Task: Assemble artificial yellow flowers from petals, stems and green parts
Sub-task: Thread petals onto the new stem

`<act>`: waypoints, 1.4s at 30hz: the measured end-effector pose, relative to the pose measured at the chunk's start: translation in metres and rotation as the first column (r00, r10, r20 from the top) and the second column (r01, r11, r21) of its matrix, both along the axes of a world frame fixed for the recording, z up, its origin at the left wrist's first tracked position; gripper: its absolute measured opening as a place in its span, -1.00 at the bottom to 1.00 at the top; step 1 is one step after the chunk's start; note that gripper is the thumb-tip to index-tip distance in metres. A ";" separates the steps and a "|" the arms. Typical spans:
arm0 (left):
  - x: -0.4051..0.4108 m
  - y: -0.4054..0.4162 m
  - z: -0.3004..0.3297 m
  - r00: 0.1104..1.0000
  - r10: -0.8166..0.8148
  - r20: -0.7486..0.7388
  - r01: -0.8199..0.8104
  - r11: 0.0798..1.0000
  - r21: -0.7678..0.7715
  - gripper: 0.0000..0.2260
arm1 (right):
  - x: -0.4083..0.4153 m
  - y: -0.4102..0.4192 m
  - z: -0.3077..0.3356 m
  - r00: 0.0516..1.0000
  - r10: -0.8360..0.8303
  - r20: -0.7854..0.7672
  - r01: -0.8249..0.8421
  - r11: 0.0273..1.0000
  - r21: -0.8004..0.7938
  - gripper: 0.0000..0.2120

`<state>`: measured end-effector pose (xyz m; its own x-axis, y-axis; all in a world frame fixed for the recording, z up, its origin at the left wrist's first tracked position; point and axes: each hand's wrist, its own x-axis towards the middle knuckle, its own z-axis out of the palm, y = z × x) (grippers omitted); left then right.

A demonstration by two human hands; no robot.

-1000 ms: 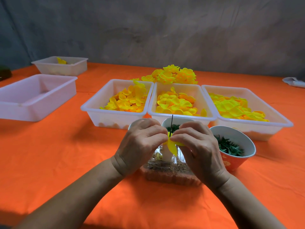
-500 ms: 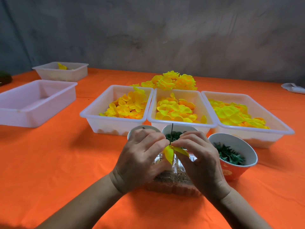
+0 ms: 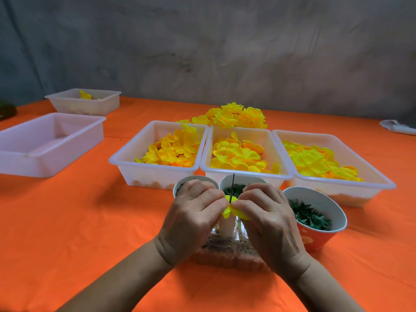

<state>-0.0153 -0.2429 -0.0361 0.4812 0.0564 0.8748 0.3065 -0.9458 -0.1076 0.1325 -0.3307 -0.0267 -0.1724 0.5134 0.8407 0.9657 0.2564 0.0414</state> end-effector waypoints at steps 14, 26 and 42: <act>-0.002 -0.003 -0.005 0.999 0.018 -0.026 -0.015 0.995 0.101 -0.96 | -0.001 -0.002 -0.001 0.999 -0.017 0.036 0.016 0.999 0.028 -0.92; -0.012 0.003 -0.004 0.997 -0.049 -0.057 0.049 0.999 -0.012 -0.83 | 0.009 -0.008 -0.001 0.958 0.116 -0.262 -0.170 0.966 -0.194 -0.75; -0.017 -0.007 0.013 0.979 -0.123 0.165 0.187 0.868 -0.460 -0.81 | 0.001 0.005 0.018 0.751 -0.003 -0.661 -0.301 0.889 -0.346 -0.86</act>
